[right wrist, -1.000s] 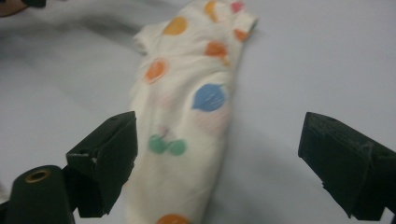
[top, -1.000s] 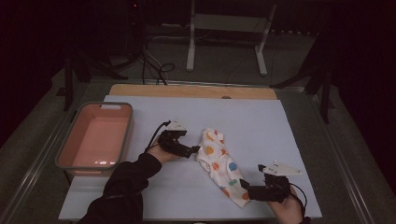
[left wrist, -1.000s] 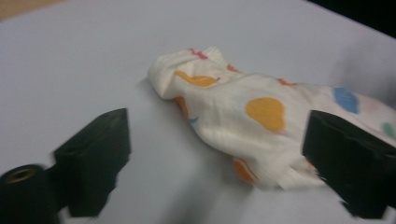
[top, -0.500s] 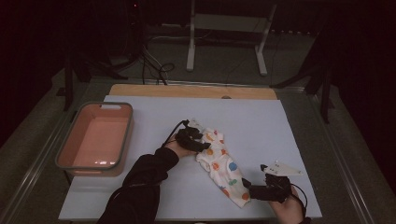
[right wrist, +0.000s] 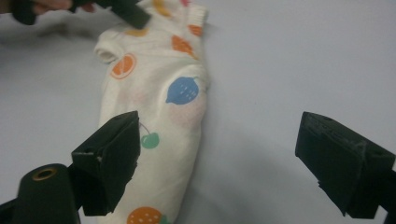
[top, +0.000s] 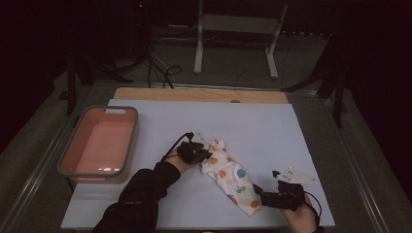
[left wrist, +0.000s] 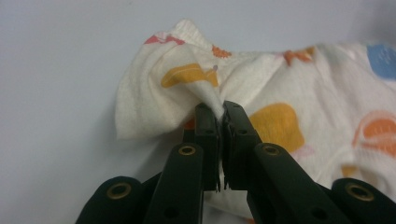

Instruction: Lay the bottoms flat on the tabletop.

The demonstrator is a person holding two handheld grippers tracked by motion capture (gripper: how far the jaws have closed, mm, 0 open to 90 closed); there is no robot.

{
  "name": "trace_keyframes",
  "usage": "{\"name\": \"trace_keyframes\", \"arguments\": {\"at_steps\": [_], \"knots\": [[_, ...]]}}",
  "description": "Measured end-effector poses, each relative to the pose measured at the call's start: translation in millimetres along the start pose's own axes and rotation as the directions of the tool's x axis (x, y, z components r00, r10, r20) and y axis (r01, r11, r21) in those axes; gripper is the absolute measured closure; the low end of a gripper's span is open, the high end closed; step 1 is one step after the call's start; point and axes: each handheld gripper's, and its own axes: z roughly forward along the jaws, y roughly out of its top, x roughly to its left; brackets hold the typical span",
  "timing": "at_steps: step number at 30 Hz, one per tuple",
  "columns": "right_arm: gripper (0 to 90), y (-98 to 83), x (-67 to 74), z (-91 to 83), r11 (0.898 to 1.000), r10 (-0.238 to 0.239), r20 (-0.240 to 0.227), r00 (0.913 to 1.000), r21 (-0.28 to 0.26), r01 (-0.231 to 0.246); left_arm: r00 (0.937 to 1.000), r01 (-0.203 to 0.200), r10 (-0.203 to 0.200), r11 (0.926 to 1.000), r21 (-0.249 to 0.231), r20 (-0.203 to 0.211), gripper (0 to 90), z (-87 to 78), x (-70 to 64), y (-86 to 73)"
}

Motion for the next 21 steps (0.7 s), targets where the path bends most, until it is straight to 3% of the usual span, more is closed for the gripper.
{"name": "trace_keyframes", "arguments": {"at_steps": [4,8,14,16,19,21], "knots": [[14.0,-0.3,0.2,1.4,1.0,-0.008,-0.008,0.9999,0.006,0.008,0.9996,-0.001,0.001,1.0,0.005,-0.03,87.0,-14.5,-10.6,-10.1],[14.1,1.2,2.1,1.6,1.0,-0.009,-0.001,1.0,0.007,0.009,0.9972,0.062,-0.062,0.9981,-0.003,-0.041,87.0,-30.2,-20.2,-25.1],[14.3,3.2,3.3,2.8,1.0,-0.023,-0.009,0.9997,0.009,0.023,0.9923,0.094,-0.095,0.9955,-0.013,-0.08,86.8,-50.2,-40.7,-46.9],[14.4,4.3,4.3,3.4,1.0,-0.023,-0.005,0.9997,0.013,0.023,0.9893,0.126,-0.128,0.9916,-0.028,-0.071,86.6,-57.0,-47.8,-54.6],[14.5,7.2,5.0,4.7,0.999,-0.032,-0.001,0.9995,0.014,0.032,0.9857,0.137,-0.14,0.99,-0.032,-0.094,86.0,-66.3,-58.2,-64.5],[14.5,8.8,5.4,5.3,0.999,-0.035,-0.003,0.9994,0.014,0.035,0.9814,0.17,-0.173,0.9846,-0.039,-0.084,84.5,-73.3,-61.6,-69.4]]}}
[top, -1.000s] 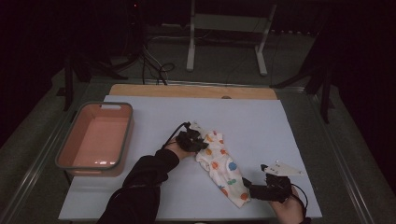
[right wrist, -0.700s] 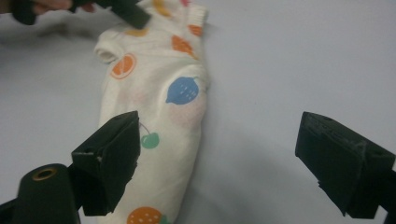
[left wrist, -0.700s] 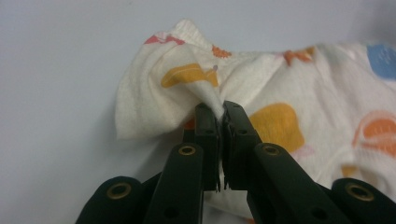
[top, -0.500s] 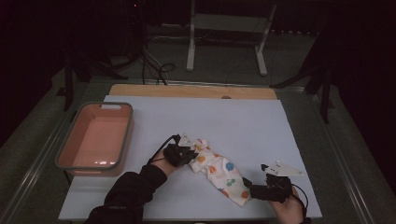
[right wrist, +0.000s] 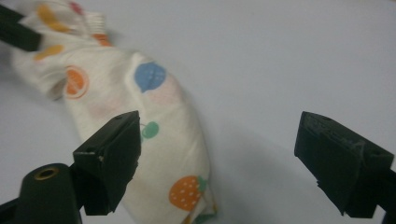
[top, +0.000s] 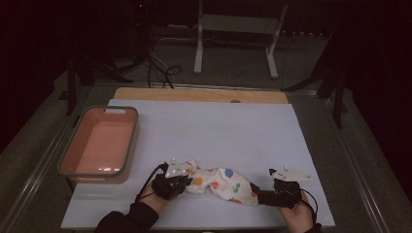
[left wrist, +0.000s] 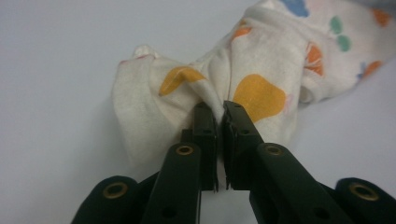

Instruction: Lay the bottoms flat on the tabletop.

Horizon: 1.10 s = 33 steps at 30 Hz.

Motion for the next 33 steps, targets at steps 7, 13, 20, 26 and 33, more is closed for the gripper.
{"name": "trace_keyframes", "arguments": {"at_steps": [7,13,20,26,33], "knots": [[14.5,1.3,0.5,1.8,1.0,-0.01,-0.003,0.9999,-0.001,0.01,0.9997,0.023,-0.023,0.9997,0.001,-0.004,59.5,-20.6,-1.3,-4.8],[14.4,10.6,-0.5,3.9,1.0,-0.01,0.002,0.9999,-0.01,0.01,0.9996,-0.004,0.003,0.9992,-0.04,-0.03,51.8,-35.5,10.1,13.2],[13.6,25.6,-2.0,17.5,1.0,-0.004,-0.016,0.9999,-0.021,0.003,0.9998,0.008,-0.008,0.9998,-0.019,-0.016,51.8,-14.6,38.9,40.3],[19.5,39.9,-1.6,38.9,1.0,-0.013,-0.035,0.9993,0.001,0.013,0.9996,-0.001,0.003,0.996,0.09,-0.026,52.0,25.6,57.3,48.8],[27.9,43.4,8.7,52.3,0.999,-0.032,-0.055,0.998,0.023,0.034,0.9986,0.05,-0.052,0.9883,0.144,0.007,56.7,50.7,65.8,46.5]]}}
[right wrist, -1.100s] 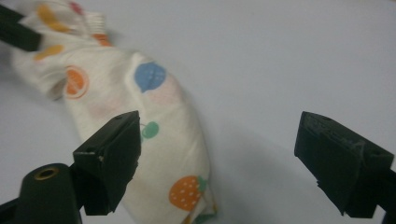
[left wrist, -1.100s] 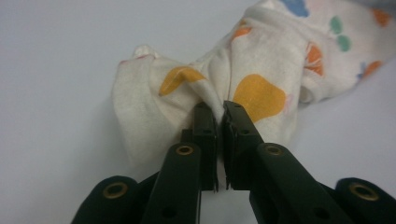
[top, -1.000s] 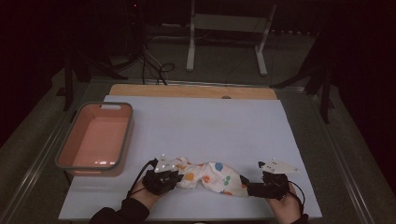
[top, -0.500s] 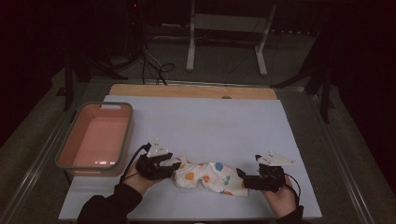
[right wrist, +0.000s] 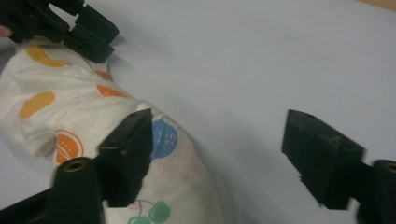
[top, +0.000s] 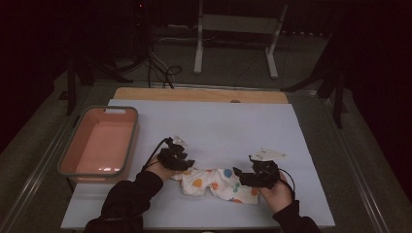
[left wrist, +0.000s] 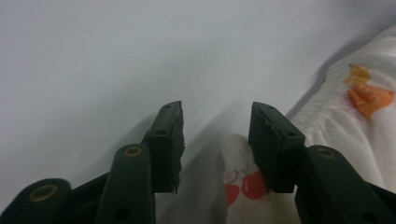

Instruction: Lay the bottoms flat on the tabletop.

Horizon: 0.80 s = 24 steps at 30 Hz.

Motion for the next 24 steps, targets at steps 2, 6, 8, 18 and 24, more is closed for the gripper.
{"name": "trace_keyframes", "arguments": {"at_steps": [2,6,8,18,24], "knots": [[32.3,-0.6,0.4,1.7,1.0,0.003,-0.01,0.9999,0.0,-0.003,0.9998,-0.009,0.009,0.9998,0.017,0.019,59.1,0.5,-3.4,-1.1],[39.1,-2.0,-0.1,7.4,1.0,0.002,-0.009,1.0,0.019,-0.002,0.9982,-0.035,0.032,0.9983,0.046,0.051,59.4,-1.9,-11.0,-2.9],[39.4,-2.0,-0.7,10.1,1.0,-0.001,-0.007,1.0,0.021,0.001,0.9968,-0.042,0.037,0.9972,0.063,0.07,59.4,-3.2,-12.9,-3.8],[46.1,-2.7,1.1,12.5,0.999,-0.014,-0.009,0.9999,0.043,0.015,0.9951,-0.06,0.052,0.9936,0.096,0.084,66.4,-6.3,-12.9,-11.9],[49.8,-0.3,1.5,17.2,0.999,0.012,-0.027,0.9996,0.036,-0.011,0.995,-0.078,0.075,0.9958,0.047,0.066,86.2,-15.3,-13.1,-10.0]]}}
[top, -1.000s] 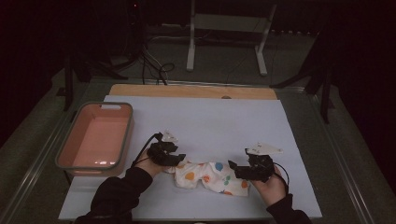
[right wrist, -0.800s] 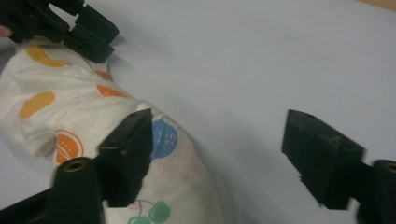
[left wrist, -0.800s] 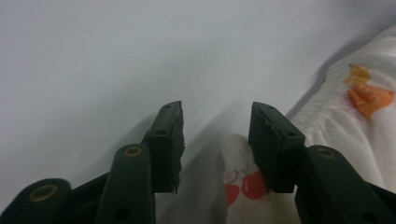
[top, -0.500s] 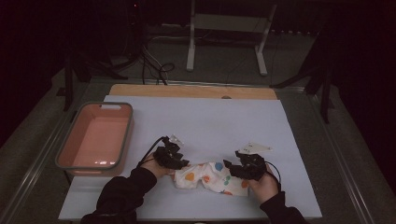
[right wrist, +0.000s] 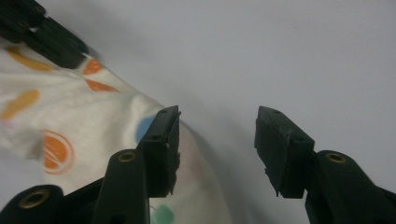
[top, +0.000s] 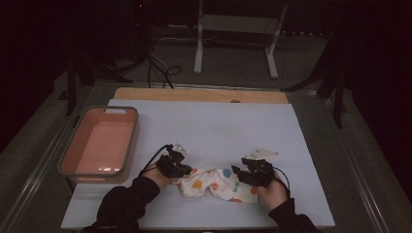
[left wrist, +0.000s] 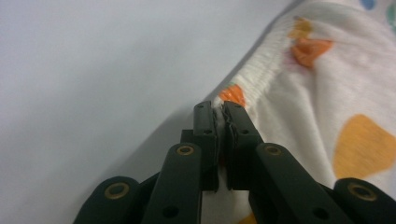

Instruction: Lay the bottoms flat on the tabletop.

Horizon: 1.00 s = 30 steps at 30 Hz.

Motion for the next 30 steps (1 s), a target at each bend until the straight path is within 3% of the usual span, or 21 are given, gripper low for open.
{"name": "trace_keyframes", "arguments": {"at_steps": [2,4,8,14,17,19,24,30], "knots": [[50.3,1.0,1.0,1.2,1.0,0.015,-0.004,0.9999,0.003,-0.015,1.0,-0.006,0.006,0.9999,-0.016,-0.004,86.5,-3.6,0.7,1.2],[51.9,3.0,2.7,5.1,1.0,-0.005,0.002,1.0,0.007,0.005,0.9985,0.012,-0.016,0.997,-0.076,-0.053,86.5,-16.0,2.3,5.5],[55.6,4.5,0.6,8.8,1.0,0.014,-0.002,0.9999,0.007,-0.014,0.9978,0.01,-0.018,0.9932,-0.116,-0.063,86.5,-27.1,3.1,7.1],[58.2,15.0,-2.7,19.2,1.0,0.022,0.018,0.9996,0.002,-0.022,0.9991,0.011,-0.016,0.9945,-0.104,-0.039,86.5,-26.9,1.7,5.6],[59.6,17.9,-2.5,32.9,0.999,0.017,-0.002,0.9999,0.041,-0.017,0.9992,0.01,-0.014,0.9952,-0.098,-0.038,86.5,-24.8,0.6,4.1],[60.3,12.1,4.8,41.1,0.996,-0.002,-0.03,0.9995,0.091,0.005,0.9993,0.01,-0.013,0.9949,-0.1,-0.035,86.5,-25.8,-0.8,2.3],[61.0,-4.0,10.1,39.5,0.99,-0.01,-0.04,0.9991,0.139,0.015,0.9997,0.005,-0.008,0.9943,-0.107,-0.023,86.5,-29.2,-3.6,-0.6],[61.4,-13.5,12.0,31.1,0.985,-0.019,-0.006,0.9998,0.169,0.02,0.9999,-0.002,0.001,0.9943,-0.106,-0.014,86.5,-30.6,-7.5,-3.3]]}}
